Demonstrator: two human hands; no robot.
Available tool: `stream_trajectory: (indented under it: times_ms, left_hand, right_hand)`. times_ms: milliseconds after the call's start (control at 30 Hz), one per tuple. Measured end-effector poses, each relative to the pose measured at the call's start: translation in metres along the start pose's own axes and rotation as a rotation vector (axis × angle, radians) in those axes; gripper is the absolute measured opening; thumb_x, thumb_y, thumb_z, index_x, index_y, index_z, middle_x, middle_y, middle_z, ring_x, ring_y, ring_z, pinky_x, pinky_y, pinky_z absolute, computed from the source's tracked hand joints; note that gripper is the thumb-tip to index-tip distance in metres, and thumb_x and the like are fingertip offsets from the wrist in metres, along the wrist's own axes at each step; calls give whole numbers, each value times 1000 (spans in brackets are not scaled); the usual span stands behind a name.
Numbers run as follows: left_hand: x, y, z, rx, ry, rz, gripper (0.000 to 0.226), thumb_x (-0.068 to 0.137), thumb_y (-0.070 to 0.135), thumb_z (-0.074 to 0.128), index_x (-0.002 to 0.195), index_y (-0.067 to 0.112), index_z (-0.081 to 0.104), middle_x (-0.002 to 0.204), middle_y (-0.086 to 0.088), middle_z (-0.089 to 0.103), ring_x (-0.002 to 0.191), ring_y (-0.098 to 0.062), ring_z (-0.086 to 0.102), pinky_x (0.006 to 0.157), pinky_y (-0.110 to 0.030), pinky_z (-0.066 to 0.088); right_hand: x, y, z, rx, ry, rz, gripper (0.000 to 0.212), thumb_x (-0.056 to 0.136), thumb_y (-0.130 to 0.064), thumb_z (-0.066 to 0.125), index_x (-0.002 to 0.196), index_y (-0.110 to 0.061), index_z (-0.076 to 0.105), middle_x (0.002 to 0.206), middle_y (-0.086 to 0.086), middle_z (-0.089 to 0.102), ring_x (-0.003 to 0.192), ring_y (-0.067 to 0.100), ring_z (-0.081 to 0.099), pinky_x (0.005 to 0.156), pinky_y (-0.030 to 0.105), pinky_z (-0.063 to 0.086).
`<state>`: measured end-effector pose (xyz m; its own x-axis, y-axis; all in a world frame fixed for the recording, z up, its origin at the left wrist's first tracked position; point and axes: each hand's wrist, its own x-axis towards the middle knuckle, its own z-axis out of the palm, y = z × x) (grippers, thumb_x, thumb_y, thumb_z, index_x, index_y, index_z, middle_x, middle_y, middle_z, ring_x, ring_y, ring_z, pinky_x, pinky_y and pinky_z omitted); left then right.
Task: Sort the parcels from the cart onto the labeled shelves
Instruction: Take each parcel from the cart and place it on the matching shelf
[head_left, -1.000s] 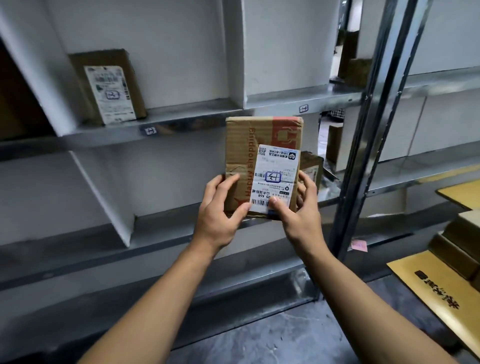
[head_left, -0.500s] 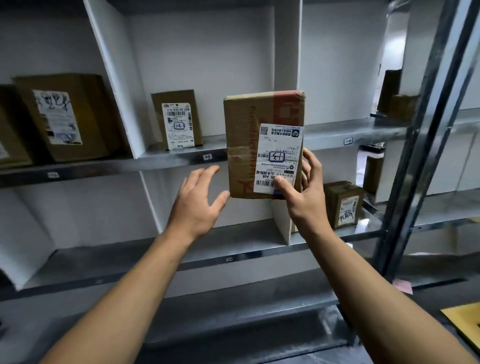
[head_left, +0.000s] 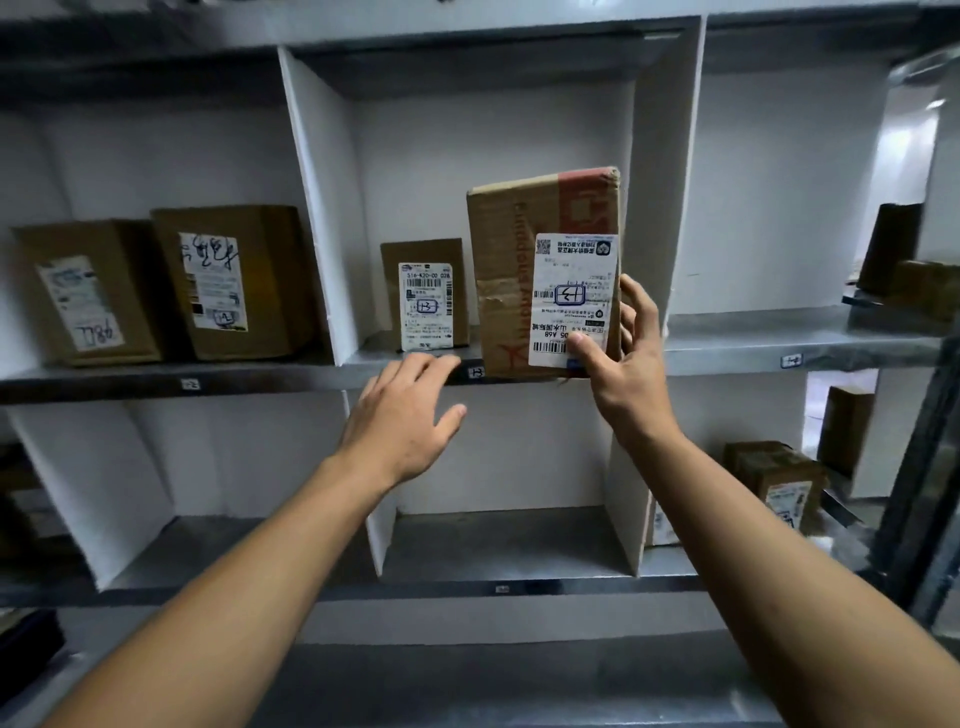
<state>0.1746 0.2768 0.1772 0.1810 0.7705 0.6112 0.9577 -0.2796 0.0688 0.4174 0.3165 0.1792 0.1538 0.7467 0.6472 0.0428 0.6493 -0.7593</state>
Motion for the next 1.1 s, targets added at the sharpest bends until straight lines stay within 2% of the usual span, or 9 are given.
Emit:
stream_trajectory:
  times_ms: [133,267,400,500,733,933,1100]
  left_hand:
    - [25,-6,2,119,-16,19,55,95,46,50,145,27,36,140,2,45,125,-21,42,105,-40,38]
    - [42,-11,9,193,-44,22,54,95,47,48,144,28,35,141,2,45,126,-22,43,105,-41,39]
    - [56,-16,19,245,-62,13,54,94,47,48,144,29,35,140,2,45,125,-22,43,105,-41,38]
    - [65,-18,25,268,-62,-4,54,95,47,47,144,28,35,141,3,44,127,-21,42,106,-39,35]
    - [79,-20,36,227,-15,-31,54,96,48,45,145,28,35,141,4,44,126,-20,42,106,-37,36]
    - [81,-20,44,187,2,-41,55,96,49,47,145,28,35,141,4,43,126,-19,41,105,-37,36]
    - [81,-19,49,159,-6,-47,55,96,48,47,145,29,34,142,4,42,127,-19,40,105,-37,36]
  right_hand:
    - [38,3,6,-50,11,-16,70,81,-35,75,133,-61,36,128,-15,61,120,15,62,97,51,55]
    - [72,16,6,-106,29,-29,69,81,-36,76,129,-66,35,130,-15,61,120,14,61,101,52,52]
    - [98,35,6,-164,19,-27,69,88,-27,75,139,-49,36,133,-8,60,119,14,60,107,45,48]
    - [111,48,7,-179,-13,17,68,91,-20,72,145,-37,35,129,-7,59,117,14,59,104,38,49]
    - [131,67,11,-259,-70,85,70,93,-20,70,149,-34,30,132,-2,59,115,17,59,102,45,52]
    - [135,74,11,-339,-96,134,84,89,-15,74,152,-35,23,135,1,61,120,21,59,102,41,47]
    - [139,74,11,-348,-109,182,79,89,-10,73,150,-34,27,132,2,63,117,24,62,96,43,52]
